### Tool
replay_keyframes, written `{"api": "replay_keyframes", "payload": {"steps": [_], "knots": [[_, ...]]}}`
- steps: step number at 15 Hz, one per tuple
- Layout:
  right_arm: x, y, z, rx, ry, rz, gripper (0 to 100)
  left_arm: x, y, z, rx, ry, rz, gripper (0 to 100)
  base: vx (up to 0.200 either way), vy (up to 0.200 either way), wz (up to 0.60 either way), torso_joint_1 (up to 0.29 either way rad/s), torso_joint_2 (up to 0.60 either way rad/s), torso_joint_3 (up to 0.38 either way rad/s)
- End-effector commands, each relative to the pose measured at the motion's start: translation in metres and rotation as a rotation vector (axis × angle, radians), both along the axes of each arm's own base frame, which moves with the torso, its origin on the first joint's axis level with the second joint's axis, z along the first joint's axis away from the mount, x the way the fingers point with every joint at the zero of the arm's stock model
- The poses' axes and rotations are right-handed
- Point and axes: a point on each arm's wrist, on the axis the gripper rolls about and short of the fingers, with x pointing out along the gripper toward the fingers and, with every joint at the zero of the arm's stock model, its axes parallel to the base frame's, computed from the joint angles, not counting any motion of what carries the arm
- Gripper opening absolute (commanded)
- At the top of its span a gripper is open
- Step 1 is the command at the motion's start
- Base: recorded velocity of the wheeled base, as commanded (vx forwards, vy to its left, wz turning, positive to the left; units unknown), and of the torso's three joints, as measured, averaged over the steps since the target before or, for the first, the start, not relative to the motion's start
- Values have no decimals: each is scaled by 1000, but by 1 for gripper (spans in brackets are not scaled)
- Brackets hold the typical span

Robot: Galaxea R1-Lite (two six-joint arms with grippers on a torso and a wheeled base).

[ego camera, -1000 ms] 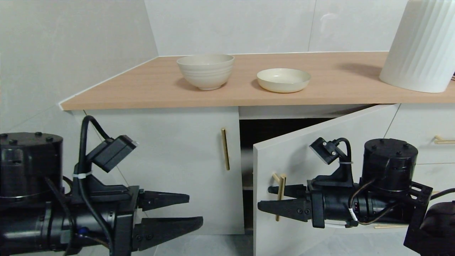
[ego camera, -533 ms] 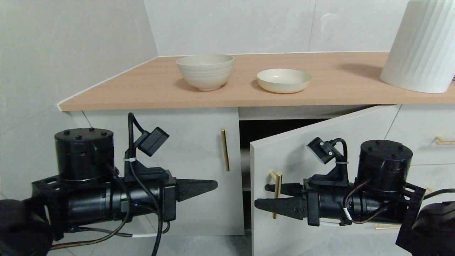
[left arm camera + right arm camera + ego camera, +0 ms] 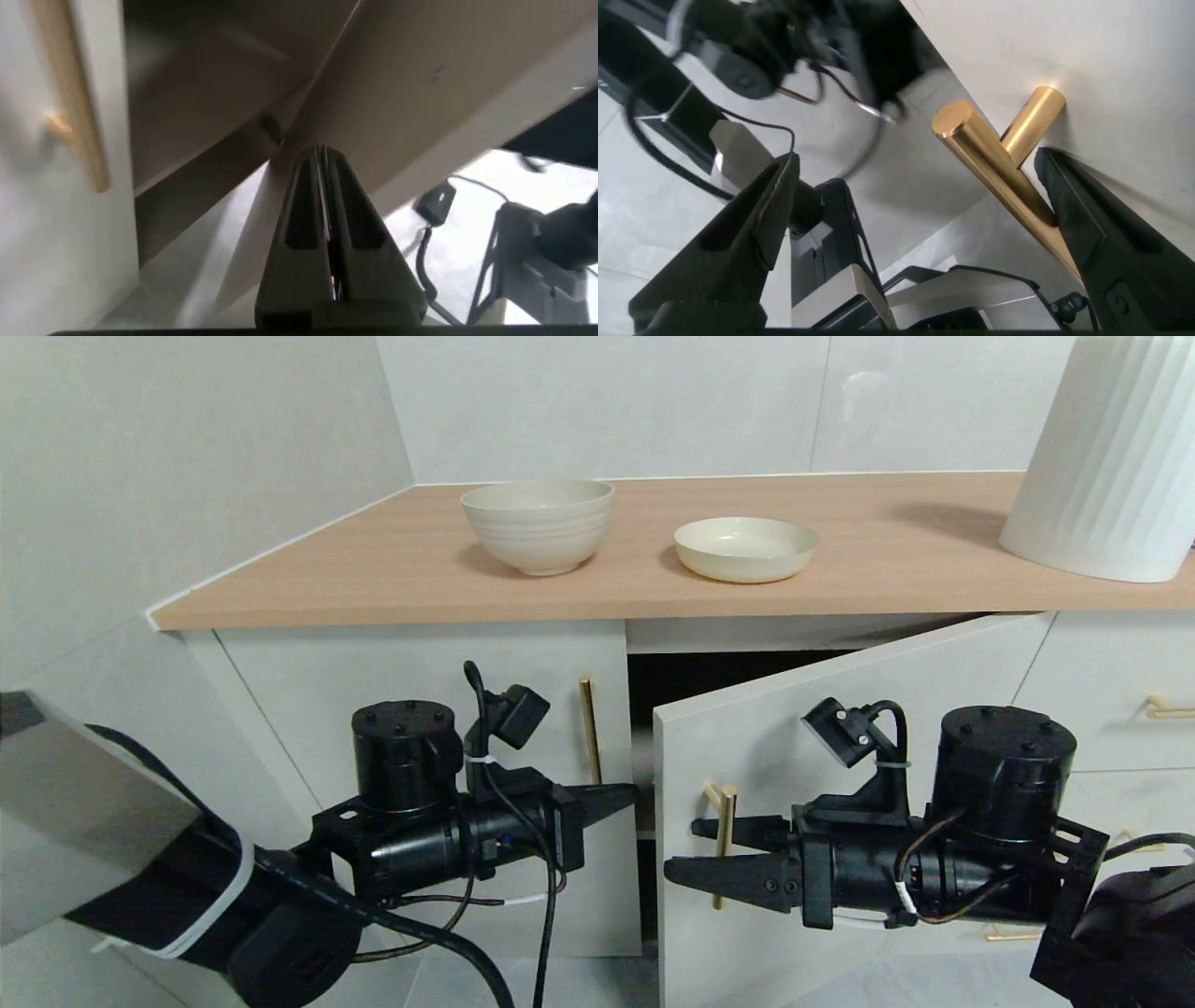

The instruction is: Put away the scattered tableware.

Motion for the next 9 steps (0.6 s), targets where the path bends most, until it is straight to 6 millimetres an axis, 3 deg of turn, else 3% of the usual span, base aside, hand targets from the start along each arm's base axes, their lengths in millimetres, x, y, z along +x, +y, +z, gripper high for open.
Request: {"api": "replay_keyframes", "payload": {"steps": [1, 3, 9], "knots": [[0, 0, -4, -11, 12, -3, 100, 16, -12, -19, 11, 18, -7, 0, 0, 0, 0, 0, 0, 0], [0, 0, -4, -11, 11, -5, 100, 22, -21, -25, -6, -15, -18, 0, 0, 0, 0, 0, 0, 0], [2, -1, -4, -18, 4, -42, 100, 27, -37, -16, -44, -78, -47, 0, 0, 0, 0, 0, 0, 0]]}}
